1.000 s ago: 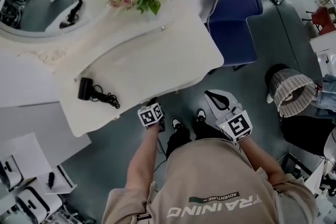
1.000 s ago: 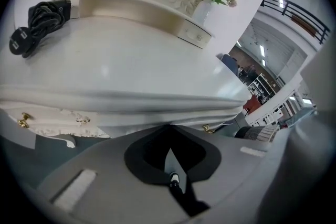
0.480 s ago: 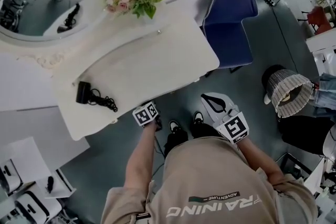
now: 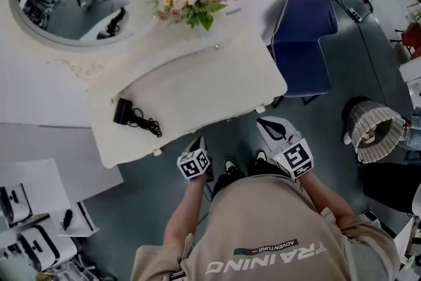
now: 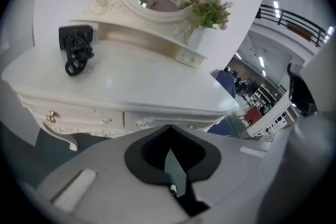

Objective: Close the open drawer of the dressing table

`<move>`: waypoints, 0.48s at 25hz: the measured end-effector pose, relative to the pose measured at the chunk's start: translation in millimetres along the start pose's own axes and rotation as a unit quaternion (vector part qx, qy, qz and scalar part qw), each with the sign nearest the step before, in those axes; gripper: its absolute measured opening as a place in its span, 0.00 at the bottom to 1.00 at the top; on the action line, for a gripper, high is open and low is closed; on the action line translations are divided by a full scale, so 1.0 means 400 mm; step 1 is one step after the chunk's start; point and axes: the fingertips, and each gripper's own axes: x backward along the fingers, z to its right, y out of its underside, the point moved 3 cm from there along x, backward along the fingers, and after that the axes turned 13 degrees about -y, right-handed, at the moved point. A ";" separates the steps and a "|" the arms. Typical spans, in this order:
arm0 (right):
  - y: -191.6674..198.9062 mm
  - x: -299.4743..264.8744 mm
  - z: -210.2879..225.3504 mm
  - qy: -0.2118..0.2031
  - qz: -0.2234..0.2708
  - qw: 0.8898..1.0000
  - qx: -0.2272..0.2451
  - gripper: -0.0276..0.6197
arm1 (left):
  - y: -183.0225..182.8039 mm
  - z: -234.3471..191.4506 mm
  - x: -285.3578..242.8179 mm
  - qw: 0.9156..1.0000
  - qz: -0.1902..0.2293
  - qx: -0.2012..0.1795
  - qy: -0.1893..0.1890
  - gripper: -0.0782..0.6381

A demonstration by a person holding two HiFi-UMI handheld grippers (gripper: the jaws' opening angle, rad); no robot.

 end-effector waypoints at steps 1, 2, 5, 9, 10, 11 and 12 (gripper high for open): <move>-0.005 -0.003 0.001 -0.004 0.004 1.000 0.003 0.05 | -0.021 0.007 0.030 1.000 0.017 -0.004 0.002 0.13; -0.009 -0.006 0.002 -0.007 0.007 1.000 0.004 0.05 | -0.044 0.014 0.059 0.999 0.033 -0.005 0.005 0.13; -0.022 -0.010 0.004 -0.013 0.014 1.000 0.003 0.05 | -0.121 0.034 0.145 0.997 0.081 -0.005 0.013 0.13; -0.043 0.000 0.000 -0.020 0.021 0.999 0.013 0.05 | -0.225 0.082 0.258 0.988 0.153 -0.030 0.016 0.13; -0.049 0.004 -0.002 -0.023 0.023 0.999 0.013 0.05 | -0.249 0.098 0.285 0.985 0.170 -0.037 0.018 0.13; -0.055 0.009 -0.003 -0.027 0.026 0.999 0.012 0.05 | -0.271 0.115 0.311 0.982 0.185 -0.041 0.022 0.13; -0.062 0.015 -0.003 -0.030 0.030 0.999 0.011 0.05 | -0.292 0.132 0.336 0.979 0.197 -0.041 0.029 0.13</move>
